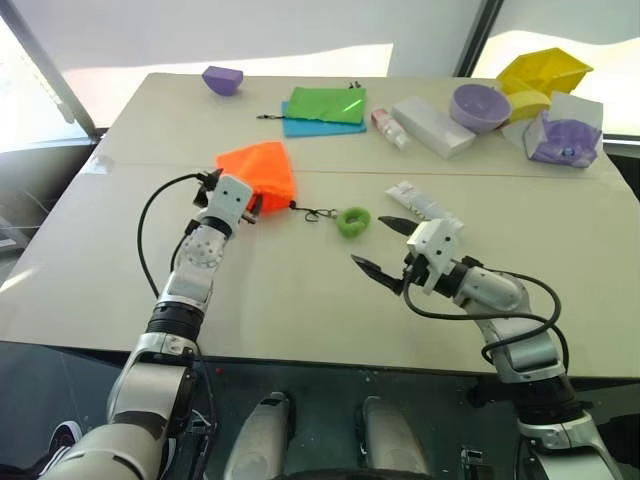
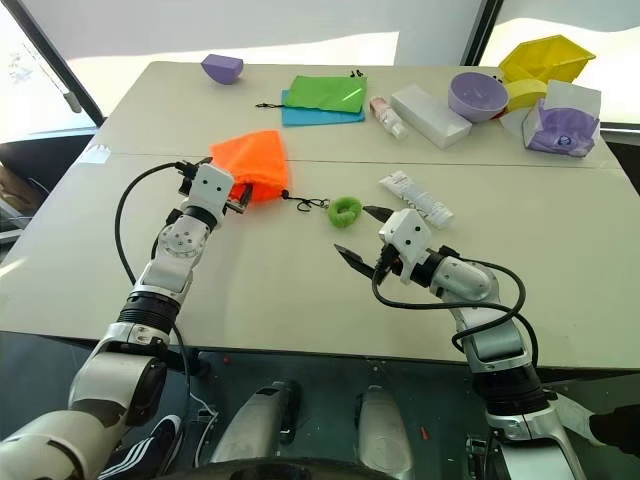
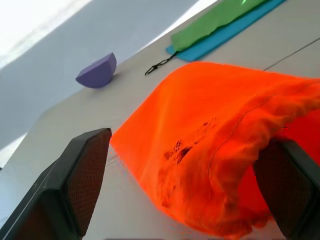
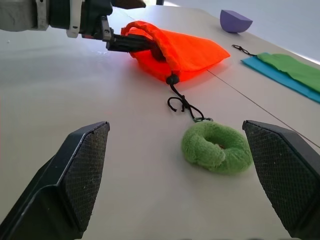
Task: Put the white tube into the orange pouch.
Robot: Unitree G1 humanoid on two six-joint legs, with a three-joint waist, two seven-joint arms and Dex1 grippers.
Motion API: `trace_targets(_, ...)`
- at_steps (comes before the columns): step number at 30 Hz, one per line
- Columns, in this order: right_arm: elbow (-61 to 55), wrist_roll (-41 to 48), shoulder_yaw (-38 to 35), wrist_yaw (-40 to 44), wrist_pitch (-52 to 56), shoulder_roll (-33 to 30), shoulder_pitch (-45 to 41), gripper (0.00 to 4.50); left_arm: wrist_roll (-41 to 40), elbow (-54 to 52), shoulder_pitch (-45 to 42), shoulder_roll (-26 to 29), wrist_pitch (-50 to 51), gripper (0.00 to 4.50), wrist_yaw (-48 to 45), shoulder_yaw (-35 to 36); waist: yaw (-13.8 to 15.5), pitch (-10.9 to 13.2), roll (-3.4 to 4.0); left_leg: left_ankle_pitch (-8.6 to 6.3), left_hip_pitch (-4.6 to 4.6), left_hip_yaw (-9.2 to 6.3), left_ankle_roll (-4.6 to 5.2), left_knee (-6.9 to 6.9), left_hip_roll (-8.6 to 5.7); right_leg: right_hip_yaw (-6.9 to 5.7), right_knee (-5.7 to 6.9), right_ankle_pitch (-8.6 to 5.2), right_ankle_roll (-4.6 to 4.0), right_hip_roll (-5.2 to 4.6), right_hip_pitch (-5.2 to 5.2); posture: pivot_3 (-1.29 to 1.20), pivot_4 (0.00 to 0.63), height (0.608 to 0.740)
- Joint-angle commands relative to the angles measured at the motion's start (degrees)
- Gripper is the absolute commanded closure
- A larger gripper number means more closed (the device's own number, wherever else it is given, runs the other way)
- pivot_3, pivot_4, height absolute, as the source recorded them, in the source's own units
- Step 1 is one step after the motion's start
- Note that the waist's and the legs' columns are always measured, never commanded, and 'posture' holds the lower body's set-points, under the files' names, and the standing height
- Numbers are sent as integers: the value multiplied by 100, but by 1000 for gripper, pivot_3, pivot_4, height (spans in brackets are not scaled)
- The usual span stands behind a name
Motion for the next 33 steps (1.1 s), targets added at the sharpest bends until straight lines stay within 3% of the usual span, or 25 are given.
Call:
trace_targets(1, -159, -29, -28, -36, -10, 4, -70, 0, 19, -138, -23, 26, 50, 1226, 5, -36, 0, 0, 0, 0, 0, 0, 0, 1, 0, 0, 0, 1, 1, 0, 1, 0, 150, 740)
trace_targets(7, -103, -62, -38, -45, -13, 12, -109, 0, 11, -243, 91, 27, 111, 4232, -66, -57, -6, 0, 0, 0, 0, 0, 0, 2, 1, 0, 0, 3, 1, 0, 0, 0, 150, 740)
trace_targets(8, -107, -64, -39, -47, -8, 17, -105, 0, 19, -280, 117, 34, 120, 4379, -70, -59, -6, 0, 0, 0, 0, 0, 0, 2, 1, 0, 0, 3, 1, 0, 0, 0, 150, 740)
trace_targets(15, -60, -123, -19, -28, -40, 18, -134, 0, -34, -941, 526, 100, 374, 4379, -495, -129, -6, 0, 0, 0, 0, 0, -1, 2, 1, 1, 0, 5, -2, 0, 0, 0, 150, 740)
trace_targets(33, 281, -133, -167, 20, -229, -29, -233, 0, -492, -4950, 2441, 787, 2267, 4379, -2218, -257, -4, 0, 0, 0, 0, 2, -2, -1, 13, 9, -5, 7, -9, -4, -2, 0, 150, 740)
